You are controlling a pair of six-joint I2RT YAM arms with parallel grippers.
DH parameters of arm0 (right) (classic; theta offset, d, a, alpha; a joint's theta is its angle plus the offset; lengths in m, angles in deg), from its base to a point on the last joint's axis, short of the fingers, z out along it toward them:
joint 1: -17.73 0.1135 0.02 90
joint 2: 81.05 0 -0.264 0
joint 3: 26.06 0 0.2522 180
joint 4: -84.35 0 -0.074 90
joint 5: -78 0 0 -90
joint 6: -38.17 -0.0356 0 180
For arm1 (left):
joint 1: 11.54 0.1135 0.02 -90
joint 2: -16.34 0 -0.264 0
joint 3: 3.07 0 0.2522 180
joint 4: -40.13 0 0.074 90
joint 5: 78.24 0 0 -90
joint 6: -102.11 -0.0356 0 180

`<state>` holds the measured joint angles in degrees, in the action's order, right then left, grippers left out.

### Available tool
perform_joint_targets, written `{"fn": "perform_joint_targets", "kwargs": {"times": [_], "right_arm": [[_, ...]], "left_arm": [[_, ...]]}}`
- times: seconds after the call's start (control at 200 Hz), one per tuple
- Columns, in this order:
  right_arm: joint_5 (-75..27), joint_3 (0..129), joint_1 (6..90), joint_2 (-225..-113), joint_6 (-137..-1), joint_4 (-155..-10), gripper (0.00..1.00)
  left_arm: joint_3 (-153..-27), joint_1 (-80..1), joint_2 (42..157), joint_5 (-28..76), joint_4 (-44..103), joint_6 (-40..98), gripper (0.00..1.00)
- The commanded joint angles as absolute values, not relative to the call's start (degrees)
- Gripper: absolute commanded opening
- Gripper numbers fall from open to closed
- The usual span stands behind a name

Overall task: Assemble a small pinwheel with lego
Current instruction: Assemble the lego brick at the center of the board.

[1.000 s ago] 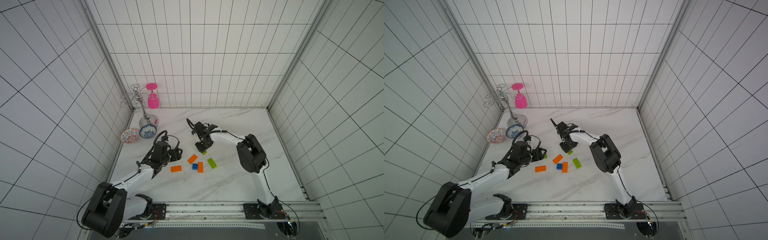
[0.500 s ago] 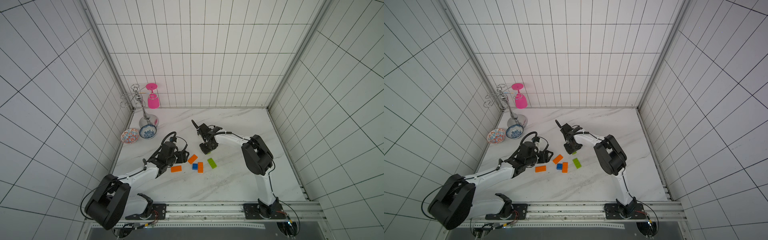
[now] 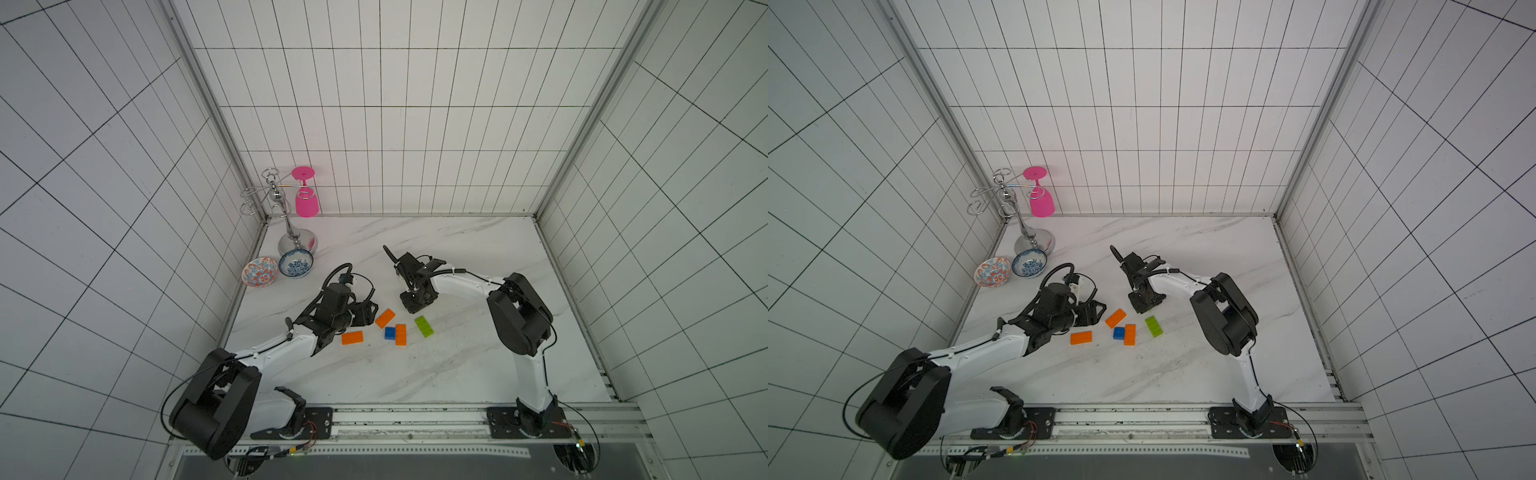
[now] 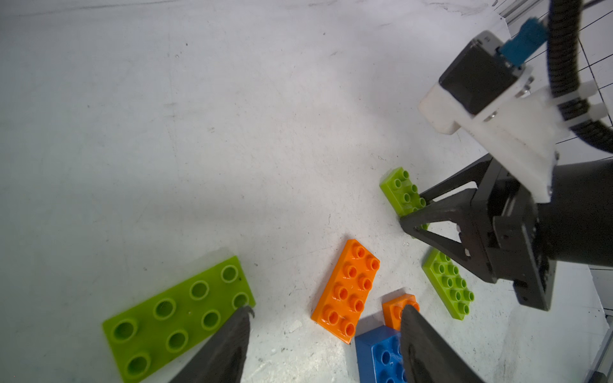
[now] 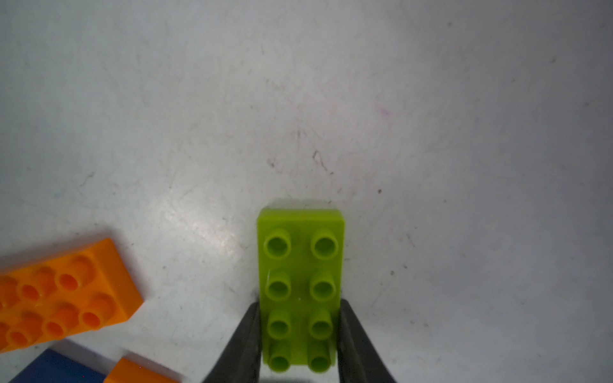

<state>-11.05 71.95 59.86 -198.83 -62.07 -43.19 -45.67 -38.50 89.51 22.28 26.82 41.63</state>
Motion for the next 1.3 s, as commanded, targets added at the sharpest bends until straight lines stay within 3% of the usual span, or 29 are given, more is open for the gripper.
{"fn": "perform_joint_targets", "kwargs": {"times": [0.0,1.294], "right_arm": [[-11.26,68.85,60.44,-199.18,-62.57,-41.3,0.34],[-8.5,62.24,62.77,-195.37,-61.98,-40.84,0.33]], "left_arm": [[-46.79,-38.55,88.87,22.37,27.87,41.21,0.73],[-45.68,-38.61,87.72,22.04,27.57,40.92,0.73]]}}
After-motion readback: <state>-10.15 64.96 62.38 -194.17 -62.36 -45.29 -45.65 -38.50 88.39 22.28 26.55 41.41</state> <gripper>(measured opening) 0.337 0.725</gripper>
